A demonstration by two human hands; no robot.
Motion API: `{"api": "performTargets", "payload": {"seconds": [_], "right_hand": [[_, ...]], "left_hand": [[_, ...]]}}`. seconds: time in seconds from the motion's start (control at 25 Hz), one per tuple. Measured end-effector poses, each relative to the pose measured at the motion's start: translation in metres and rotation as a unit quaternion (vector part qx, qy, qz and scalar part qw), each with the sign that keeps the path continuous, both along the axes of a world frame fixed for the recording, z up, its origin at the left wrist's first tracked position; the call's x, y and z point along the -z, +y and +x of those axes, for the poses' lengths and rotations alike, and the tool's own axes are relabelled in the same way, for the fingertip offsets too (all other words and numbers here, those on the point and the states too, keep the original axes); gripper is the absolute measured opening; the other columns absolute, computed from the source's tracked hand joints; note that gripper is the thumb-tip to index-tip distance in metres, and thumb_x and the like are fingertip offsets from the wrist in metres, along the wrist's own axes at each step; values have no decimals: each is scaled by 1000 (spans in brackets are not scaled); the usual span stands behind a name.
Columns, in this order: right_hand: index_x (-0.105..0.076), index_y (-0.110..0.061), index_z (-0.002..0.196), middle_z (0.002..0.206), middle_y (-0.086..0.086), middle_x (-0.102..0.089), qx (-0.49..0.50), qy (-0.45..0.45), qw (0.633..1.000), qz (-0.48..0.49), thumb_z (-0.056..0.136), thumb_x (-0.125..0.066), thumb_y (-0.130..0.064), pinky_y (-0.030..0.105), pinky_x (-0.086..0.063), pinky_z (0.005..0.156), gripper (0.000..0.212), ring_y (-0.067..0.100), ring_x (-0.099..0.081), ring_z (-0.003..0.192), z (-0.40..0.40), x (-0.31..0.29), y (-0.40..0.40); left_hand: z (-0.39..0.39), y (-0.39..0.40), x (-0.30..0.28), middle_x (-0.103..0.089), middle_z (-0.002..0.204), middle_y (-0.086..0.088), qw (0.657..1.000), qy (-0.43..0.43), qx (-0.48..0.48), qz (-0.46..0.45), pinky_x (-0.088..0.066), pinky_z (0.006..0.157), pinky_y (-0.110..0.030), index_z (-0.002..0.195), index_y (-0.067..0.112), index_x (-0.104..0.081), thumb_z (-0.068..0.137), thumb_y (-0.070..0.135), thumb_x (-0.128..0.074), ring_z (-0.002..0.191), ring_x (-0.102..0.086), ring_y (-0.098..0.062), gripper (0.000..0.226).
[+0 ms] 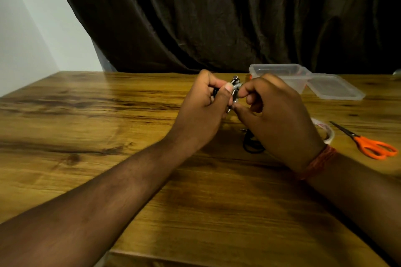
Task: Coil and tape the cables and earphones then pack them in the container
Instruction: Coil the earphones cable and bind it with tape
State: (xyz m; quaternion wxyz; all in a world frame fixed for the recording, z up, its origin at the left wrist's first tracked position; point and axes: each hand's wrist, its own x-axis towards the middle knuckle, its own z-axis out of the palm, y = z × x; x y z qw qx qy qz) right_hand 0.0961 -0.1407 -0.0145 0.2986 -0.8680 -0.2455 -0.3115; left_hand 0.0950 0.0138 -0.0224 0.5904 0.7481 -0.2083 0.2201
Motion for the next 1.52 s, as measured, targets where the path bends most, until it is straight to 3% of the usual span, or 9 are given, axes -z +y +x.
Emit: {"api": "performTargets", "payload": {"seconds": [0.16, 0.32, 0.52, 0.8, 1.04, 1.16, 1.28, 1.36, 1.52], "right_hand": [[-68, -19, 85, 79, -7, -63, -103, 153, 970, 156, 86, -69, -14, 11, -45, 61, 5, 0, -54, 67, 2, -5, -3], [-69, -10, 84, 77, 3, -62, -210, 345, 867, 292, 90, -60, -6, 25, -55, 62, 12, 11, -57, 68, 0, -14, -9], [-64, -6, 88, 80, 7, -64, -250, 407, 821, 312, 94, -54, -5, 30, -57, 63, 12, 14, -61, 69, -3, -17, -12], [-58, -3, 103, 74, 8, -70, -247, 426, 772, 401, 87, -65, -4, 27, -56, 55, 18, 14, -65, 61, -1, -7, -6], [-56, -11, 123, 78, 13, -72, -221, 351, 847, 332, 86, -68, -4, 31, -58, 58, 39, 22, -69, 65, -2, -5, -5], [-51, -27, 132, 77, 17, -69, -200, 296, 897, 260, 87, -69, -5, 27, -59, 58, 53, 21, -71, 64, -1, -5, -7], [-64, -27, 116, 73, 13, -68, -180, 244, 938, 168, 87, -71, -15, 24, -54, 56, 32, 18, -68, 59, 3, -4, -11], [-68, -25, 99, 75, 12, -63, -155, 203, 960, 116, 84, -73, -24, 33, -50, 57, 16, 23, -61, 64, 6, -4, -14], [-64, -18, 91, 86, 0, -58, -153, 157, 973, 69, 79, -69, -34, 35, -52, 67, 20, 14, -59, 76, 7, -3, -16]], "left_hand": [[-2, 0, -1, -64, 79, 7, 999, -2, -23, 22, -47, 56, -18, 92, 30, -51, 100, 24, -50, 67, -58, 2, 10], [-3, 2, -2, -60, 85, 2, 992, -50, -58, 103, -52, 63, -31, 94, 27, -50, 100, 24, -51, 75, -59, -8, 7], [-2, 2, -1, -60, 85, 1, 987, -68, -68, 126, -50, 61, -27, 100, 16, -52, 101, 22, -51, 73, -58, -7, 7], [0, 3, -3, -62, 84, 1, 998, -22, -23, 52, -52, 65, -32, 92, 34, -50, 100, 27, -51, 76, -60, -9, 11], [2, 7, -7, -60, 78, 4, 996, 12, 77, 40, -44, 60, -11, 95, 18, -49, 101, 16, -48, 65, -57, 5, 7], [3, 8, -9, -57, 77, 1, 993, 26, 100, 53, -43, 59, -12, 92, 18, -47, 101, 11, -47, 63, -54, 5, 11], [4, 11, -10, -58, 76, 6, 991, 27, 100, 79, -42, 59, -20, 91, 22, -48, 99, 19, -49, 67, -52, -2, 8], [3, 12, -10, -59, 76, 11, 991, 19, 94, 95, -43, 59, -20, 91, 27, -50, 98, 23, -50, 69, -53, -1, 8], [1, 10, -9, -62, 75, 11, 988, -4, 112, 103, -47, 59, -23, 90, 29, -51, 97, 23, -52, 69, -57, -4, 10]]}}
